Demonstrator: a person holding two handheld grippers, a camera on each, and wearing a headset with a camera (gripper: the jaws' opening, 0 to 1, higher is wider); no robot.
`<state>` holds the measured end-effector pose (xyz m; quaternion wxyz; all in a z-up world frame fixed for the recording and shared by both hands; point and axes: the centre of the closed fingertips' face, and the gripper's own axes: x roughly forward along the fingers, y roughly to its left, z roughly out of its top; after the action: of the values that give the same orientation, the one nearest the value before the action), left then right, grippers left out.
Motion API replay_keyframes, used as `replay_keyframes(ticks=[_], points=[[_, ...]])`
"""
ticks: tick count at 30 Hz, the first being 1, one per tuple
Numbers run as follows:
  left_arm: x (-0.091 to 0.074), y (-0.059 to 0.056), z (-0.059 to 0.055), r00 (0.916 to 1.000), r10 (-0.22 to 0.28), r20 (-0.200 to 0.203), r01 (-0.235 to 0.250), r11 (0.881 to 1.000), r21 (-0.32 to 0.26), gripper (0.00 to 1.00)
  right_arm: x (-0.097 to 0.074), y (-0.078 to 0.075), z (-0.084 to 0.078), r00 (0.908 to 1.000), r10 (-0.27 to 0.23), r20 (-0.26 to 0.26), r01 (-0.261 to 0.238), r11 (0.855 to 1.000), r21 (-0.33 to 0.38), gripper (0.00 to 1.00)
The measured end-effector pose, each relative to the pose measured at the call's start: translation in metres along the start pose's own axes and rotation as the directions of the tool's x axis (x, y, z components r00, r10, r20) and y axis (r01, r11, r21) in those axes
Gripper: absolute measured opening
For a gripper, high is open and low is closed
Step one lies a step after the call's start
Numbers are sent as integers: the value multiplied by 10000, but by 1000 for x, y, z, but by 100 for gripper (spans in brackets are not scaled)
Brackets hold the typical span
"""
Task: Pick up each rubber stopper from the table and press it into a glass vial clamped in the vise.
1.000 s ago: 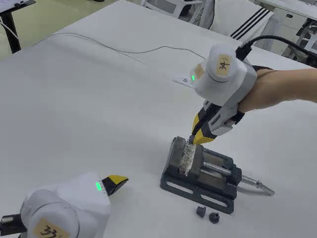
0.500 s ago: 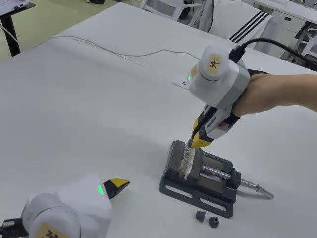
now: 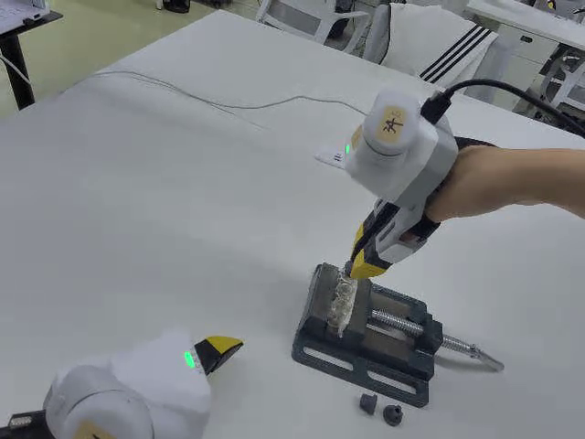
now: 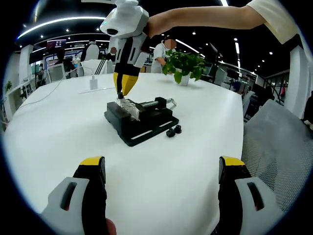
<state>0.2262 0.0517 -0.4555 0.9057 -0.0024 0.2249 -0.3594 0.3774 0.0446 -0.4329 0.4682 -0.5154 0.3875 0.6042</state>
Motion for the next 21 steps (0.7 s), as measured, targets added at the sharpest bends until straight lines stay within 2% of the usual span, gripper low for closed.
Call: replay_keyframes(ticks=[11, 14, 16, 21], points=[[-1, 1, -2, 10000, 40, -15, -41, 10000, -60, 95, -1, 2, -2, 10000, 26, -2, -26, 9993, -374, 9], [-2, 2, -2, 10000, 60, -11, -61, 10000, -60, 95, 0, 2, -2, 10000, -29, 49, 31, 9992, -408, 19], [-2, 3, -1, 10000, 77, 1, -77, 10000, -62, 95, -1, 1, -4, 9999, -116, 39, 118, 9983, -577, 17], [-1, 4, -1, 10000, 96, 11, -96, 9999, -64, 95, -10, -3, -3, 9997, -84, 242, 93, 9993, -354, 15]])
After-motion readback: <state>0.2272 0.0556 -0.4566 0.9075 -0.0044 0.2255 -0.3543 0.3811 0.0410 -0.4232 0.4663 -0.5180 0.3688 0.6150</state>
